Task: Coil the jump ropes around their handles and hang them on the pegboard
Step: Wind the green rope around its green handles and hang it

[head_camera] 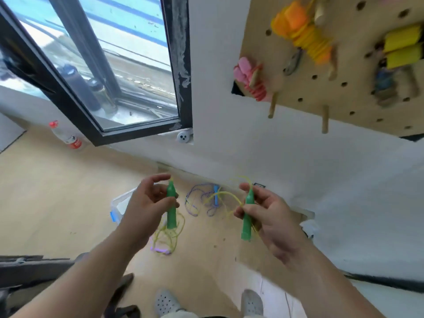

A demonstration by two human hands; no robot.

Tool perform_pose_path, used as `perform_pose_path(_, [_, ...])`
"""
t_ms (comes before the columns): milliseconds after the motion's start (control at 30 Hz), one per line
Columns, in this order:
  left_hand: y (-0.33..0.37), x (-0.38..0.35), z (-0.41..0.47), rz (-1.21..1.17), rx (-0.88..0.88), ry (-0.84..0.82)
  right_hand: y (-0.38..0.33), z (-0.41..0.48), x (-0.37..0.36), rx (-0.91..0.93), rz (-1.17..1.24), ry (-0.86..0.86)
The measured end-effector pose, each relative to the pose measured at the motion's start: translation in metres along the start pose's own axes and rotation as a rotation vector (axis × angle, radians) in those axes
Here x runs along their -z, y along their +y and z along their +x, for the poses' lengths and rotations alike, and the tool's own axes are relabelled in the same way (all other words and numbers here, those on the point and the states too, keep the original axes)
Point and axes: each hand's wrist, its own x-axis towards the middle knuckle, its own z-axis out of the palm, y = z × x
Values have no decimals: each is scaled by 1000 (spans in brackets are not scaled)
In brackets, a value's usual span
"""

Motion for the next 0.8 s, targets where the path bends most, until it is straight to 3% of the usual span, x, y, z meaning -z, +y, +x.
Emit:
perform_pose_path(133, [39, -54, -52, -113, -116, -46, -41, -58, 60, 161, 1, -42])
perform_pose_path(233, [50, -101, -94, -221, -146, -60, -64, -97, 115, 284, -147, -55])
perform_pose_path(333, [40, -147, -124, -206, -92, -52, -66, -123, 171, 314, -467, 13])
perform_pose_path(467, [11, -204, -151, -143, 124, 35, -39, -134, 246, 351, -1059, 235])
perform_pose_path(533, [2, -224, -165, -120, 212, 46, -29, -143, 275, 302, -1180, 320])
perform_pose_path(700, [-13, -240, -195, 2, 180, -31, -21, -172, 323, 188, -1203, 372])
perform_pose_path(800, [-15, -245, -210, 87, 125, -126, -19, -183, 332, 152, -852, 357])
